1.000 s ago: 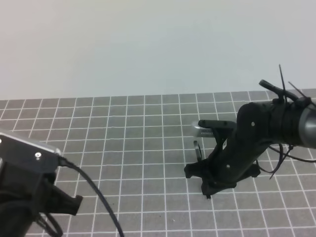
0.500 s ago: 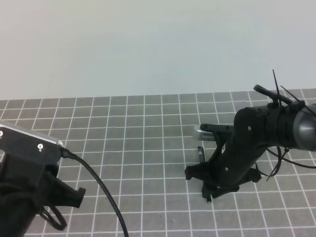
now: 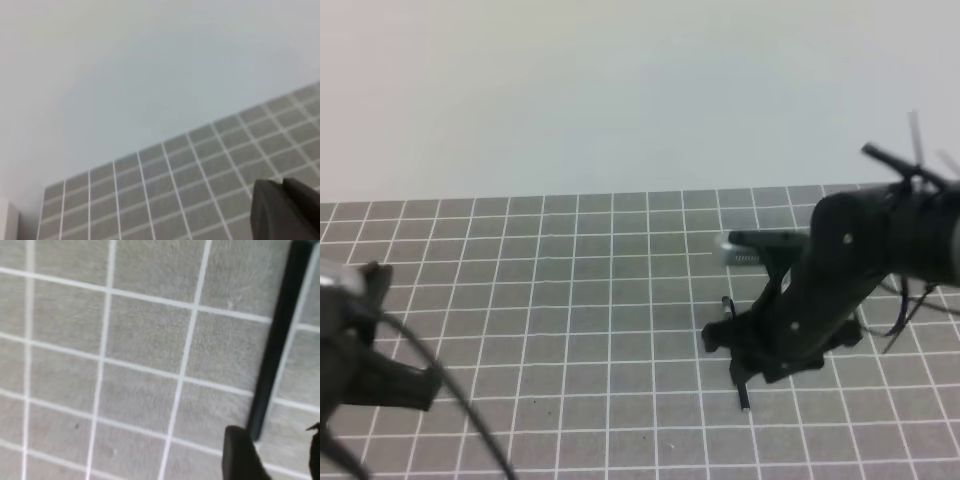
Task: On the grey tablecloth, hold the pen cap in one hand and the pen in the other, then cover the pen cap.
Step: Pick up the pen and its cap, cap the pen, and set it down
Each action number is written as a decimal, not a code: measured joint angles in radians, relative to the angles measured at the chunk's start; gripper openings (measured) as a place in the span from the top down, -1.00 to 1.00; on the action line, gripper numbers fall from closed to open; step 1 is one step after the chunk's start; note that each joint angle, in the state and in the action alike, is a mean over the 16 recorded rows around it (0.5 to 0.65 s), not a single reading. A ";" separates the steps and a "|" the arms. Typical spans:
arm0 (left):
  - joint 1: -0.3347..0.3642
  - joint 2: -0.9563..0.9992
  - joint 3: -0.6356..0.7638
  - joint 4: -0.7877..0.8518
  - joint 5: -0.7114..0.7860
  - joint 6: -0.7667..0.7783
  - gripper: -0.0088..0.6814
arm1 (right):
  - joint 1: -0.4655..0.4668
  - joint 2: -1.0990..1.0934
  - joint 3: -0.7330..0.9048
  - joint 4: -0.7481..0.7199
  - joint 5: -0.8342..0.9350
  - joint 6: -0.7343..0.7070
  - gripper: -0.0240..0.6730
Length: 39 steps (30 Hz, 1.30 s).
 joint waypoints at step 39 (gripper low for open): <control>0.000 -0.286 0.033 -0.119 0.070 0.237 0.97 | 0.000 -0.945 0.600 -0.025 -0.087 -0.184 0.92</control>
